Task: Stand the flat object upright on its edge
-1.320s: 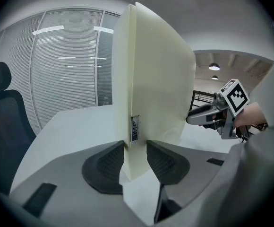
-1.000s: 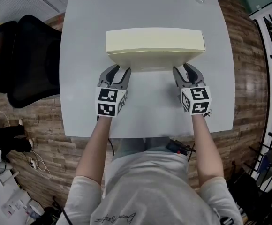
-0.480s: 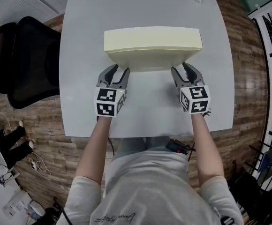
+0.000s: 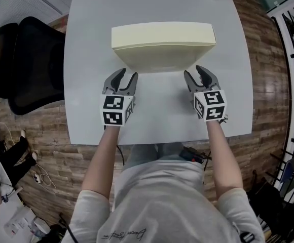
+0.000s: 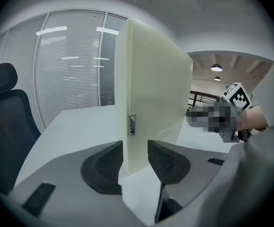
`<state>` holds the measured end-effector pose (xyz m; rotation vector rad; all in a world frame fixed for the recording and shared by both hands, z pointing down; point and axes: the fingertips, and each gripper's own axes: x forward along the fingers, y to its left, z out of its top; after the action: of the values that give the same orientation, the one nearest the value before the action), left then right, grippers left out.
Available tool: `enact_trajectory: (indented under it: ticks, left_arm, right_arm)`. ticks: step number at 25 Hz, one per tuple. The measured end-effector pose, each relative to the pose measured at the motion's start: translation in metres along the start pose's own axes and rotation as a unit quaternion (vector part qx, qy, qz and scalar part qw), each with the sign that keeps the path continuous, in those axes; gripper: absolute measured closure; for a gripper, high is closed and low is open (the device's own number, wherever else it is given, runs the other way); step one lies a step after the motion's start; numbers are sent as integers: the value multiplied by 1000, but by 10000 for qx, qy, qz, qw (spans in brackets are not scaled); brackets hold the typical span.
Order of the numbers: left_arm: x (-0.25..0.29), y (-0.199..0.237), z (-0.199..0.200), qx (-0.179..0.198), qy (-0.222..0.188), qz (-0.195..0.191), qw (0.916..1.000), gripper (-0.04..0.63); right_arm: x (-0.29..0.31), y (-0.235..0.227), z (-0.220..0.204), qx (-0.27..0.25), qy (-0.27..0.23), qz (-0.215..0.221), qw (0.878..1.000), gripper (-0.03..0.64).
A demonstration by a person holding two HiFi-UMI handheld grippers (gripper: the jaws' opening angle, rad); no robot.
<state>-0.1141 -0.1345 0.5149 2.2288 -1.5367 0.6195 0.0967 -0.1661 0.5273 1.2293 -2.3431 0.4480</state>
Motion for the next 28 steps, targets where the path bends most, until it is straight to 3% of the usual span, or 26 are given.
enact_trajectory:
  ticks: [9,17,28]
  left_arm:
    - [-17,-9,-2,8,-94,-61,9999,453]
    - [-38,-29,-7,149,-105,-285,9994,579]
    - [-78,-50,-11,-85,-281,-587,9978,584]
  right_arm:
    - [-14,21,-7,2,-12,54,10000,454]
    - [-33,40,-9,85,67,169,9998,563]
    - [-72,68,-17,81,255,449,9986,592]
